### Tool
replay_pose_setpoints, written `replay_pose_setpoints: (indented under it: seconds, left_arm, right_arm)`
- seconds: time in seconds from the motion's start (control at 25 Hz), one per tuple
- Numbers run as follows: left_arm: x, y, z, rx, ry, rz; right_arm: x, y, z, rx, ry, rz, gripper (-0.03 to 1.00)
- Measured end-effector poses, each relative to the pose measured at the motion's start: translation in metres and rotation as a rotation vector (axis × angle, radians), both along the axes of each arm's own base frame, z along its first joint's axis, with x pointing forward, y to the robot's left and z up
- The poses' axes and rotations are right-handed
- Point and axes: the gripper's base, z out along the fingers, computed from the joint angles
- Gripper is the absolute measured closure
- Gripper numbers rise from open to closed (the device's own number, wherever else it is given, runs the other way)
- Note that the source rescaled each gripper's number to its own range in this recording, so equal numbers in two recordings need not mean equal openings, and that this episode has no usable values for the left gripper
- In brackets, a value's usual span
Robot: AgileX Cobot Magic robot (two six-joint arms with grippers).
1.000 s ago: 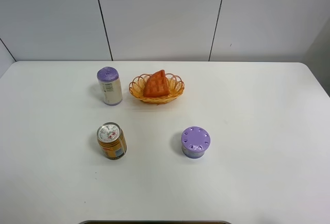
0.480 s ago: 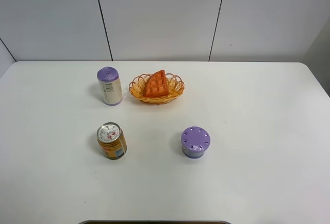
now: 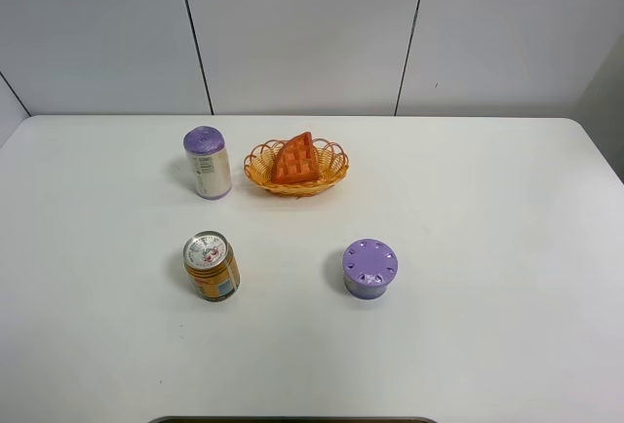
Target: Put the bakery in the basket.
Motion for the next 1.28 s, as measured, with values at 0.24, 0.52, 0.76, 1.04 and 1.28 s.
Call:
replay_pose_setpoints:
  seconds: [0.24,0.52,0.76,1.04,1.28]
  left_arm:
    - [0.0,0.0,0.0,0.0,0.0,0.0]
    - [0.0,0.0,0.0,0.0,0.0,0.0]
    - [0.0,0.0,0.0,0.0,0.0,0.0]
    - [0.0,0.0,0.0,0.0,0.0,0.0]
    - [0.0,0.0,0.0,0.0,0.0,0.0]
  right_arm:
    - [-0.029,0.002,-0.041,0.023,-0.011,0.003,0.33]
    - [-0.011,0.002,-0.107,0.069,0.145,0.01,0.33]
    - [0.025,0.002,-0.159,0.083,0.341,0.004,0.33]
    - [0.054,0.001,-0.207,0.089,0.417,0.018,0.33]
    - [0.046,0.001,-0.228,0.088,0.379,0.018,0.33]
